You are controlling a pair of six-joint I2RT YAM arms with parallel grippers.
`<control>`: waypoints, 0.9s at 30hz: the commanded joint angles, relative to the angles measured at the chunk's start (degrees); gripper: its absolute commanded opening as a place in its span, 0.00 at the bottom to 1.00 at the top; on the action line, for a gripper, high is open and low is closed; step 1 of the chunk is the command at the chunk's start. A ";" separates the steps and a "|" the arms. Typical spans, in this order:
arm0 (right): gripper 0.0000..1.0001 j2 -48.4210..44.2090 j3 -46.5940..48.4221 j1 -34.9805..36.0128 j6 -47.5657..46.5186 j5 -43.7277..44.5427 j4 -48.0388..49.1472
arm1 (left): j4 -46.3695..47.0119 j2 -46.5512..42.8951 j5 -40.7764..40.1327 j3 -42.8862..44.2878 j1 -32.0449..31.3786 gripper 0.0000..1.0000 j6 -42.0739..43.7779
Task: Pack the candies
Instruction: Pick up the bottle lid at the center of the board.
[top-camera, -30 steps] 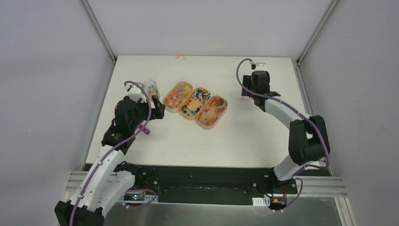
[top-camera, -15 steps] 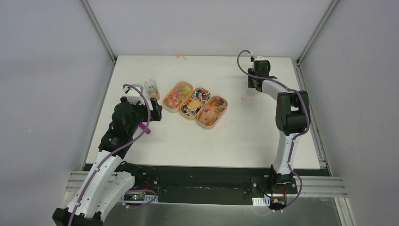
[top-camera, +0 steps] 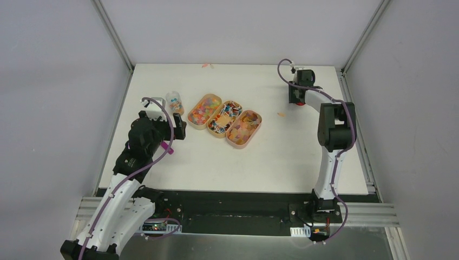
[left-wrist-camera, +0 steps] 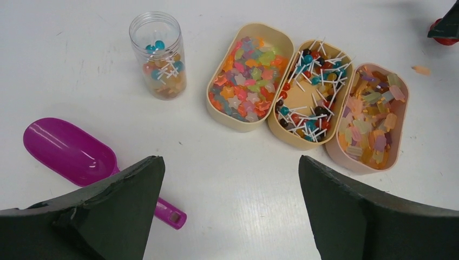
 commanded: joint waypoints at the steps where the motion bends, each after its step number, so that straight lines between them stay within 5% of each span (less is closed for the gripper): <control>1: 0.34 0.95 2.44 -0.37 -0.77 -1.46 -0.28 | 0.94 -1.09 2.19 1.12 0.01 0.97 1.50; 16: 0.01 -1.66 1.80 -0.75 -0.33 -5.95 -0.86 | 1.23 -1.89 3.00 0.50 0.01 0.92 2.45; 27: 0.00 -14.06 -6.46 -0.77 5.53 -15.20 -1.57 | 1.40 -1.46 1.62 0.76 0.01 0.97 0.88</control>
